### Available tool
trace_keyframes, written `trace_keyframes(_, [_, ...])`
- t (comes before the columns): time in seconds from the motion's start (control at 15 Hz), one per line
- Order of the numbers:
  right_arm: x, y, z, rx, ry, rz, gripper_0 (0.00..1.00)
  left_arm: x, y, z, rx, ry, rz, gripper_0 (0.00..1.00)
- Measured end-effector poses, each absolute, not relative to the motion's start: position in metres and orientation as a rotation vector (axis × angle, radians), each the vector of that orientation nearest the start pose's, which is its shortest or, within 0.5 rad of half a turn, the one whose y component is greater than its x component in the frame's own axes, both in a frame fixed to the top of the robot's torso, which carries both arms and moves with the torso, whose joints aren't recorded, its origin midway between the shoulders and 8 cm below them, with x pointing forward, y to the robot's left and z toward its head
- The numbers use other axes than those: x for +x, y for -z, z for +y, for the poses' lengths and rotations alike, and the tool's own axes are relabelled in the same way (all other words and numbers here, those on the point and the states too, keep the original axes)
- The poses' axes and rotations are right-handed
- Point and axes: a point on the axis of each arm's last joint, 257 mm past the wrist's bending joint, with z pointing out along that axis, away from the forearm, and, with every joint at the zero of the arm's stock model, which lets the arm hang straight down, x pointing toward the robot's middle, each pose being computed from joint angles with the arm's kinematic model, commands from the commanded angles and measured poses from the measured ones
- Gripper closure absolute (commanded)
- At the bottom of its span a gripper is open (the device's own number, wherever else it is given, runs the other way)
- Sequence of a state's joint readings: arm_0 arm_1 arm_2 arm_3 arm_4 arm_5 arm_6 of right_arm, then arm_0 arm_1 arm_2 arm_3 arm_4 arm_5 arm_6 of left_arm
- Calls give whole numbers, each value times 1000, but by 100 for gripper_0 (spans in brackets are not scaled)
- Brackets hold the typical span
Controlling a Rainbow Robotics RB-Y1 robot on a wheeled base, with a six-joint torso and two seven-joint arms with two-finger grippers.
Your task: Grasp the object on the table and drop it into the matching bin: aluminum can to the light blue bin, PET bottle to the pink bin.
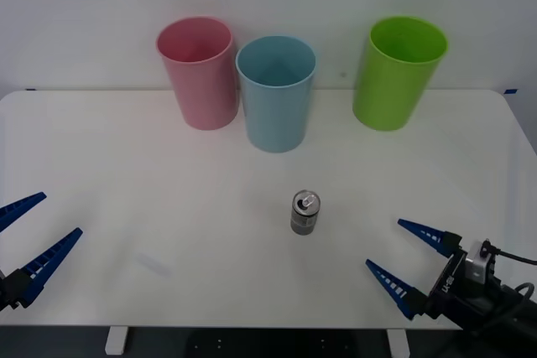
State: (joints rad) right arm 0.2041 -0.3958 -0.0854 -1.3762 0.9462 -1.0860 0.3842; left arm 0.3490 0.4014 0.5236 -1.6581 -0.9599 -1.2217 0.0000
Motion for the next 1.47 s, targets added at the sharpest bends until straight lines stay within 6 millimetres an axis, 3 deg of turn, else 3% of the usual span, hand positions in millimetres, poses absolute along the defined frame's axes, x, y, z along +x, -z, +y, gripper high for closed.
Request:
trace_keyframes(0.4, [398, 294, -173, -610, -631, 1502, 0, 342, 169, 330, 465, 567, 1441, 0])
trace_keyframes(1.47, [434, 306, -95, -589, -594, 1546, 0, 342, 169, 330, 465, 567, 1441, 0])
